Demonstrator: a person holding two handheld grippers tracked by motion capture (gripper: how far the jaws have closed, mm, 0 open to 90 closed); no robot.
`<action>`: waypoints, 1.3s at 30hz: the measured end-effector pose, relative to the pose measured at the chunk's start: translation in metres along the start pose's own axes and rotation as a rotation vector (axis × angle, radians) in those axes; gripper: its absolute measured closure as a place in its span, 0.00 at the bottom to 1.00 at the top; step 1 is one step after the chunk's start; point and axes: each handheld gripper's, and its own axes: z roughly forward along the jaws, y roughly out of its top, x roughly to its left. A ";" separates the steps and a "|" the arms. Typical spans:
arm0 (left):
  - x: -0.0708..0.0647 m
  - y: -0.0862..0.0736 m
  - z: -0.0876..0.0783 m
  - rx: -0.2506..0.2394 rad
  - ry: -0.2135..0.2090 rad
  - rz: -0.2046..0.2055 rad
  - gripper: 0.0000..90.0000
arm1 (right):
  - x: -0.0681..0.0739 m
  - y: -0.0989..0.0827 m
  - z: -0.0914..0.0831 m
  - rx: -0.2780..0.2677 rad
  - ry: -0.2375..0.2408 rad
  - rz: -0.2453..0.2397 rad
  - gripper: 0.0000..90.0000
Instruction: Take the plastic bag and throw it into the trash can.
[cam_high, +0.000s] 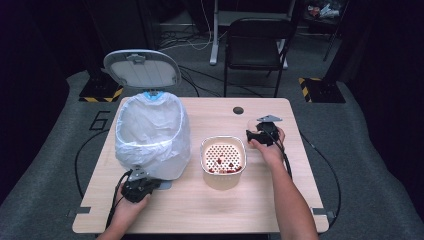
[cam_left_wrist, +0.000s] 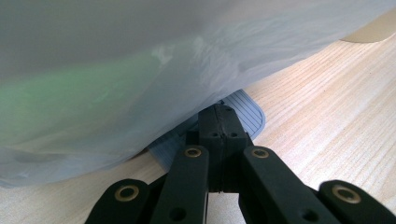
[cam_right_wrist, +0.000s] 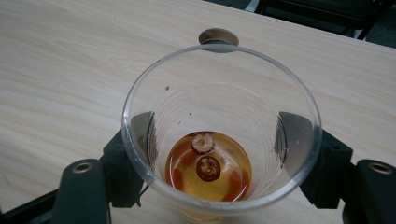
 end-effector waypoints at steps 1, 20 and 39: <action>0.000 0.000 0.000 0.000 0.000 0.000 1.00 | 0.000 -0.001 -0.001 -0.007 -0.002 0.006 0.32; 0.000 0.000 0.000 0.002 -0.001 -0.004 1.00 | -0.006 -0.004 -0.030 -0.030 0.013 0.011 0.34; 0.001 0.000 0.000 0.008 -0.016 0.001 1.00 | -0.002 0.016 -0.078 -0.074 0.065 -0.045 0.36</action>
